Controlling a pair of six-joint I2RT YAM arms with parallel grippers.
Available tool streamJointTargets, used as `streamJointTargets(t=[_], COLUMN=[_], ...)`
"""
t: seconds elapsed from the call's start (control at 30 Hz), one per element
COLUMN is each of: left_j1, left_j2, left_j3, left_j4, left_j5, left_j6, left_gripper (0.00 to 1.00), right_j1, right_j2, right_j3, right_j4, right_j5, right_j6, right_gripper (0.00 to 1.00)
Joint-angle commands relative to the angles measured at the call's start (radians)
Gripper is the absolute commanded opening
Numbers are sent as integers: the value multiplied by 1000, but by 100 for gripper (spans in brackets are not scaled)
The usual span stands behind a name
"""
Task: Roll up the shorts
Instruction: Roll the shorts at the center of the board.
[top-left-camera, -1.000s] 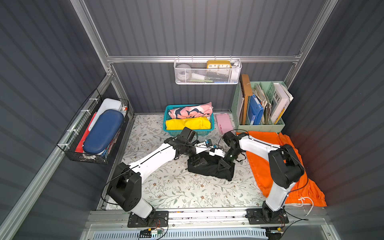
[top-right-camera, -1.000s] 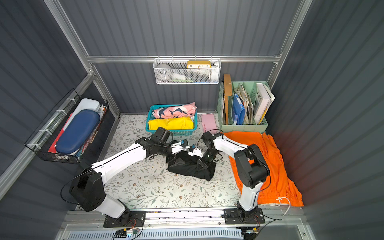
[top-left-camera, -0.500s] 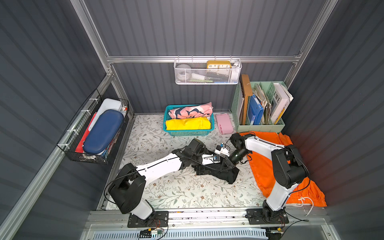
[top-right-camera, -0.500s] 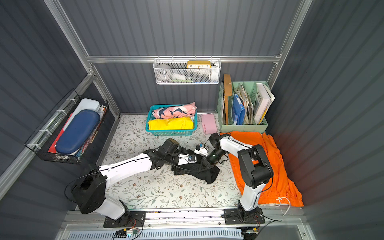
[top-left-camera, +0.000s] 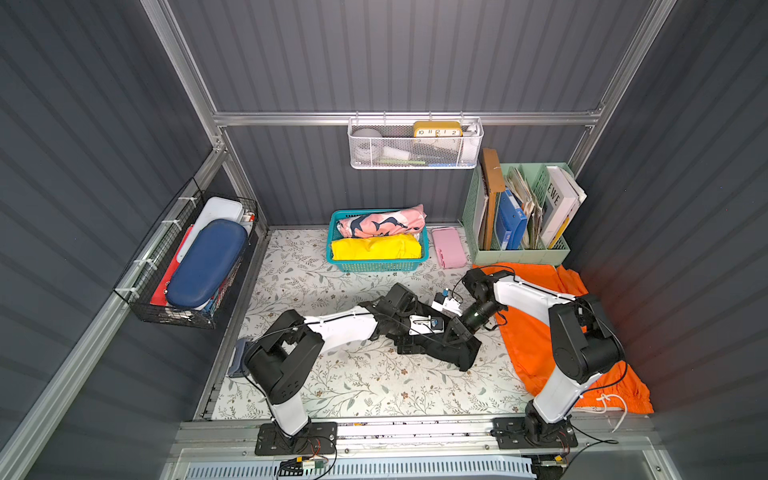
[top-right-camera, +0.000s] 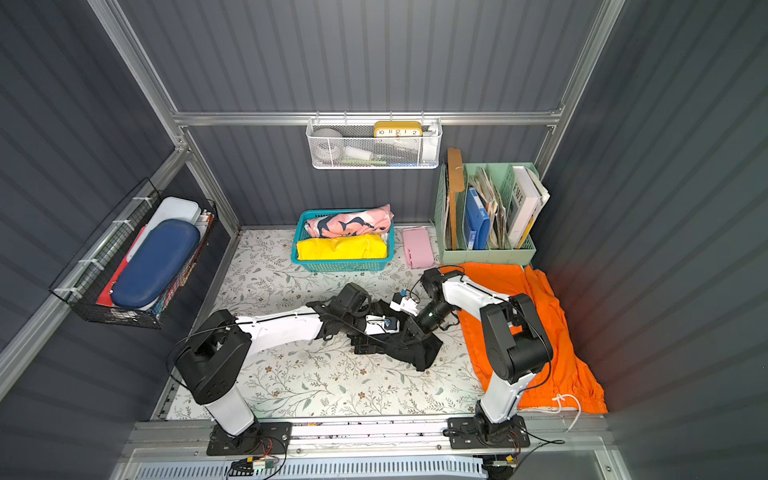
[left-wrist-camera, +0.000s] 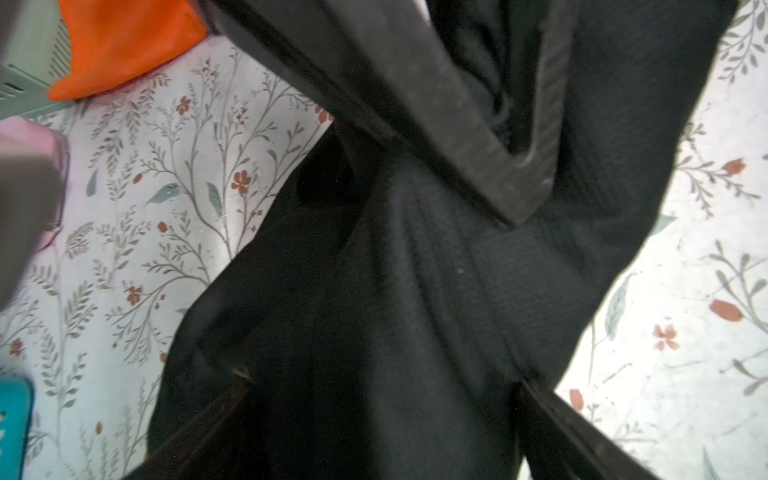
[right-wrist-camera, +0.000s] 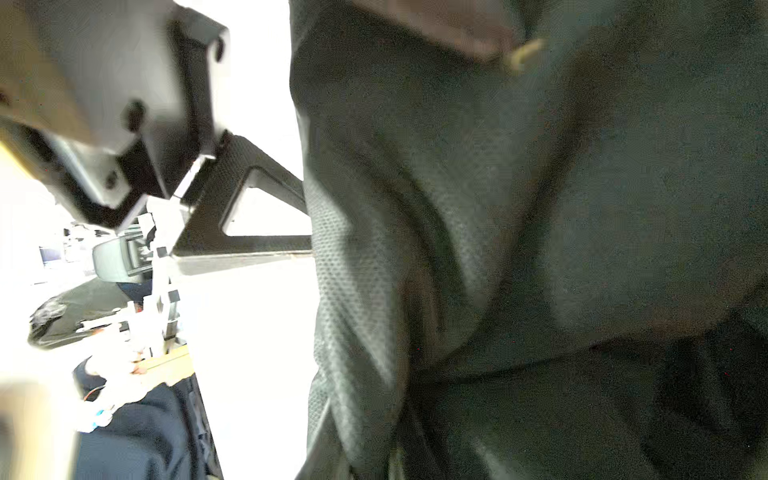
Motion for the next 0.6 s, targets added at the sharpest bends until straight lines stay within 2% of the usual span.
streamJointTargets(t=[0.0,0.03,0.17,0.23,0.33,0.43,0.57], left_j1=[-22,-27,-36,-38,-38,-39,-38], left_j2=[33,43,72,80,95,111,95], left_j3=[47,53,80,97,151,197,188], left_j4=[-72,-82,-124,-151,-234,-344,-393], left_j5=[84,89,105,109,93,64,81], left_j6=[10,10,11,8,-13,-41,-64], left_gripper=[92,86,41,29,21,17,16], right_j1=[-6,-6,-6,-6,-8,-9,-9], right_j2=[-39,-46,-61,-74,-107,-153,-240], right_j3=[-14,-22,-36,-41,-49,-49,-73], right_j4=[35,51,88,107,139,155,204], right_j5=[17,28,58,86,149,190,242], right_j6=[11,27,68,88,128,158,203], right_gripper=[0,1,16,18,24,29,33])
